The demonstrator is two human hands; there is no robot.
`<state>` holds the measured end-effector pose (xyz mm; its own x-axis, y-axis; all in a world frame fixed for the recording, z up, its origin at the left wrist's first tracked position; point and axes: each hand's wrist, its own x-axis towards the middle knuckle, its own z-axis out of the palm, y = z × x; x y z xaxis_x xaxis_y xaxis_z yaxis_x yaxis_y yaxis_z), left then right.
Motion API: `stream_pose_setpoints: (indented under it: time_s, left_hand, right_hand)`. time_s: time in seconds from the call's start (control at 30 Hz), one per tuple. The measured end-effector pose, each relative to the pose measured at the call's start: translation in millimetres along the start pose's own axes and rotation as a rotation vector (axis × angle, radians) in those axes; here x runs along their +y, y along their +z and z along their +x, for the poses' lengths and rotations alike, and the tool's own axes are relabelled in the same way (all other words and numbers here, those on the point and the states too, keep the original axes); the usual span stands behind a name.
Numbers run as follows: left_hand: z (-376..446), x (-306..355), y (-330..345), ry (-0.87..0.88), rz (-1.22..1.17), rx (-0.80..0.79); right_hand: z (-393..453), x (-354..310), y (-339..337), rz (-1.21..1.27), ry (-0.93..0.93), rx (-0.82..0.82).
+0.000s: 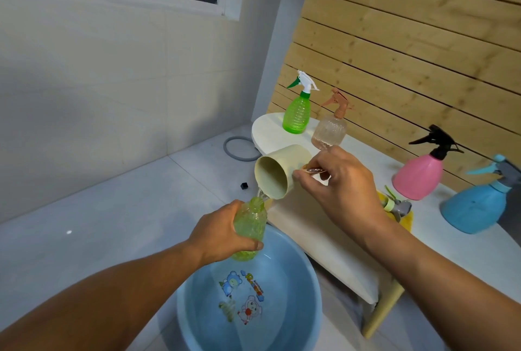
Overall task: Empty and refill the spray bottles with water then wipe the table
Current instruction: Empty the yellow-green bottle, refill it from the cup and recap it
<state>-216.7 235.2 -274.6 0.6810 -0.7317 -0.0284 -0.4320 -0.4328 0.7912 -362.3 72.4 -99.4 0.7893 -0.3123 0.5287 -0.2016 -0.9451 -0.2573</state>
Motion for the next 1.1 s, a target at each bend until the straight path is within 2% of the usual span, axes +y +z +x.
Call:
stream_pose_setpoints:
  time_s: [0.3,0.53,0.67,0.73,1.0,1.1]
  left_hand:
    - [1.0,-2.7,3.2,-0.007,-0.013,-0.007]
    - [3.4,-6.2,7.3,-0.011,-0.040,-0.003]
    - [4.3,-9.7,9.9,-0.004,-0.061,-0.005]
    - [5.5,-13.2,11.7,-0.003,-0.084,-0.008]
    - [4.6,-43.4,26.1,-0.033,-0.181,-0.002]
    - [4.5,-55.3,30.1,-0.056,-0.214,0.013]
  right_hand:
    - [-7.4,0.7,5.7,-0.072,-0.098,0.031]
    - [-16.0,7.0,15.7,-0.179,-0.272,0.118]
    - [-18.3,9.6,24.1,-0.184,-0.283,0.117]
    - [-18.2,11.3,31.0,-0.124,-0.206,0.097]
    - [-28.9,46.4,82.0,0.391,0.478,-0.039]
    - [-43.0,66.1,112.5,0.433,0.640,-0.133]
